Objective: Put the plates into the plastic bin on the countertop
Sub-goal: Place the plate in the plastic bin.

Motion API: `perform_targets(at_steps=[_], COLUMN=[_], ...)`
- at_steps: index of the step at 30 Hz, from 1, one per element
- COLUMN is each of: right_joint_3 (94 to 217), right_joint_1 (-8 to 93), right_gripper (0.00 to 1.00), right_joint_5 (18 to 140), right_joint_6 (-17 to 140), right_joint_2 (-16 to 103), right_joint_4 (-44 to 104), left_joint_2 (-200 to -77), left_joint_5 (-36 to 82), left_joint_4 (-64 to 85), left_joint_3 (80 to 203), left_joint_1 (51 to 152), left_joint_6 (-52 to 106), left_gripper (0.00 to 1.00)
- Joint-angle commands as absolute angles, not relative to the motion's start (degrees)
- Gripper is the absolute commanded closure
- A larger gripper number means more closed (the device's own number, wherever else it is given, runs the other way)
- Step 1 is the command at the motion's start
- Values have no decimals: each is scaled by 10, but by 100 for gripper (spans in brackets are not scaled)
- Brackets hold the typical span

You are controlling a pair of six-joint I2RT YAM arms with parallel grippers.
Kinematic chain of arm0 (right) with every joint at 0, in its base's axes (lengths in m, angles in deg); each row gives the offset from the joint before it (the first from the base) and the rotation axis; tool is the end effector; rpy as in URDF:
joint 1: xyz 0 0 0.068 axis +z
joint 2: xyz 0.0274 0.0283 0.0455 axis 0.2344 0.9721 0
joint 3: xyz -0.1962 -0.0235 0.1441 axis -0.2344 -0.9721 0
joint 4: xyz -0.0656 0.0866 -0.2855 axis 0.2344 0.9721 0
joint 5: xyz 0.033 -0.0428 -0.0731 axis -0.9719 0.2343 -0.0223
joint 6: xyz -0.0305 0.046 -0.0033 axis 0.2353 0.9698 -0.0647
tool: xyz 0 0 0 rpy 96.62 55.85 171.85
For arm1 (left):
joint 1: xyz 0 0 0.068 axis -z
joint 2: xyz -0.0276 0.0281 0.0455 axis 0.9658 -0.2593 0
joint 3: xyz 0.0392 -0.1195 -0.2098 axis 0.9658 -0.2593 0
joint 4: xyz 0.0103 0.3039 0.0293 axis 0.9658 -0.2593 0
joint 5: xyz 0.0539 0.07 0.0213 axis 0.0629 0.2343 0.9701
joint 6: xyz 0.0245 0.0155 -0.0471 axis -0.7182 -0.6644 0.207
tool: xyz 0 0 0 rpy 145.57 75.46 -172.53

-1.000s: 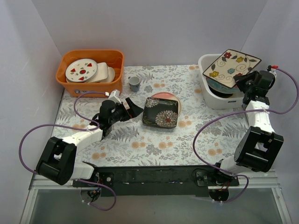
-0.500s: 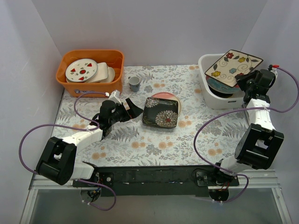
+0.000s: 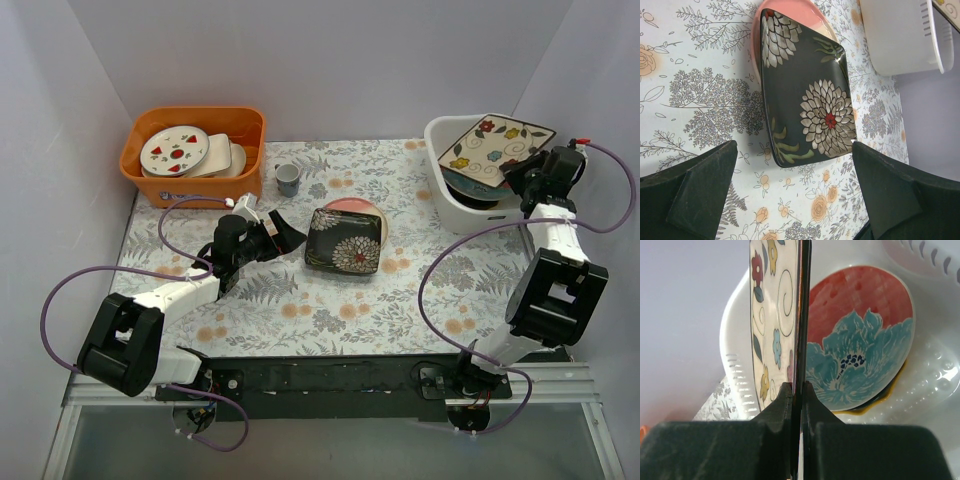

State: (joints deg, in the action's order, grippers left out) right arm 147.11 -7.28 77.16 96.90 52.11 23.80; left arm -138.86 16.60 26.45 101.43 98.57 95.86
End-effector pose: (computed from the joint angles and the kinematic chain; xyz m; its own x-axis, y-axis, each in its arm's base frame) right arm 0.3926 -0.1429 0.2558 -0.0679 0.7348 -0.6749 0.3443 0.6522 0.6754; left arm 0.2841 -0.1346 0.1373 -0.6572 -0.7521 -0.0493 -0.2786 0.3033 -0.9113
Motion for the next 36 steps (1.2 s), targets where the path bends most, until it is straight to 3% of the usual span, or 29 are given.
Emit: perform_targets(at_steps=[1,17,20,23,30,36], right_joint_3=[1522,1509,1527,1529,1538,1520], right_joint_1=[-75,-74,-74,-74,-73,-73], right_gripper=[99,99,94,85,53,39], right_joint_5=[742,705,679,673,683,692], right_joint_6=[978,946,929,915,882,873], right_joint_2=[517,570,591,599,609,601], right_joint_4=[130,164,188,200,244,253], left_joint_2=[-1371,-1370,-1371,-1371,-1381,-1383], left_joint_5=[166,167,167,166,161,159], left_joint_4=[264,263,263,264,271,275], left_joint_3=[1013,1009,1009,1010,1009,1008], left_joint_1=[986,985,986,985,985,985], left_joint_6=[949,950,950,951,954,957], left_gripper=[2,2,2,2,2,2])
